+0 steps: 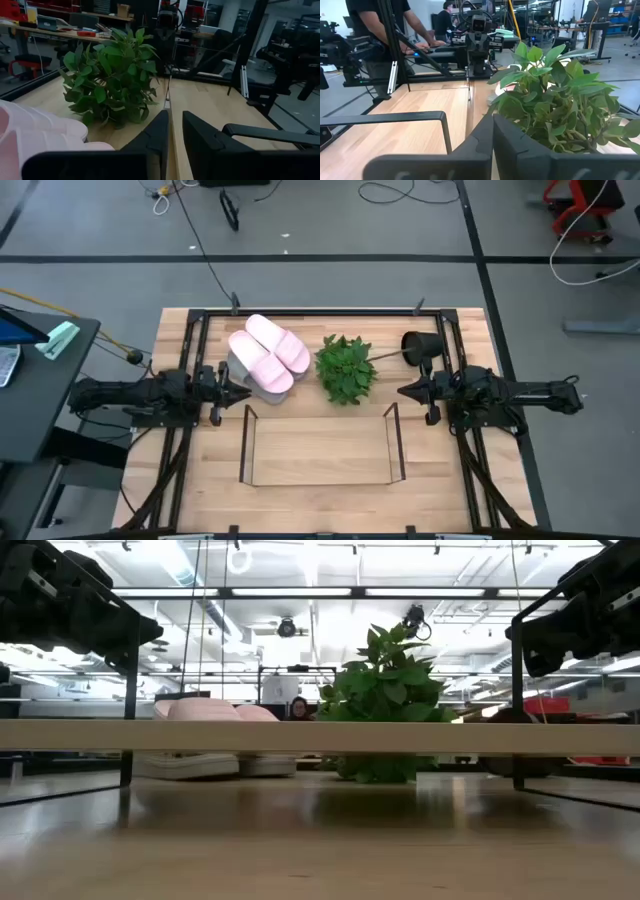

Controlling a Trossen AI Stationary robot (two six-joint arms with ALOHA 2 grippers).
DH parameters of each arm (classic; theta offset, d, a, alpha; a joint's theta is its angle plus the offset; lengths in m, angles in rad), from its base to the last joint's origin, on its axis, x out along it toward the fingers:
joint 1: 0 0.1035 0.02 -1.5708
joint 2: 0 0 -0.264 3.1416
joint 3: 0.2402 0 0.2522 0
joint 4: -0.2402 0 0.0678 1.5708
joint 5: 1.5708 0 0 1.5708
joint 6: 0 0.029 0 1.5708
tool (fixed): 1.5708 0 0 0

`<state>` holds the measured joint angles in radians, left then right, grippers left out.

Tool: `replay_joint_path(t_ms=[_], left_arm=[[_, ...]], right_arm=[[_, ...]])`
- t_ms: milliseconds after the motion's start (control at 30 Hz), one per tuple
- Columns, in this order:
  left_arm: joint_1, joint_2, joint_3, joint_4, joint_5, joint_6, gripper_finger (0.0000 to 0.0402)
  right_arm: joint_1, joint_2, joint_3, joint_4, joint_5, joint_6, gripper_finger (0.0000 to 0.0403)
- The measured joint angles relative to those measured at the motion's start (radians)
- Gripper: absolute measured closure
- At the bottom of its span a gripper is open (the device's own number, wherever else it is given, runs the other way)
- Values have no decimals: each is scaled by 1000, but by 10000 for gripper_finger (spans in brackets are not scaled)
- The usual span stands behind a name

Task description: Pick and place slides into the shelf

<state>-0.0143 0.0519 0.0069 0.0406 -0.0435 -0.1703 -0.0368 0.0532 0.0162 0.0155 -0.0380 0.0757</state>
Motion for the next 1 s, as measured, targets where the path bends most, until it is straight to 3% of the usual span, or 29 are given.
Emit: replay_joint_path(t_ms=[1000], left_arm=[[0,0,0,0,0,-1,351]], right_arm=[[0,0,0,0,0,0,389]])
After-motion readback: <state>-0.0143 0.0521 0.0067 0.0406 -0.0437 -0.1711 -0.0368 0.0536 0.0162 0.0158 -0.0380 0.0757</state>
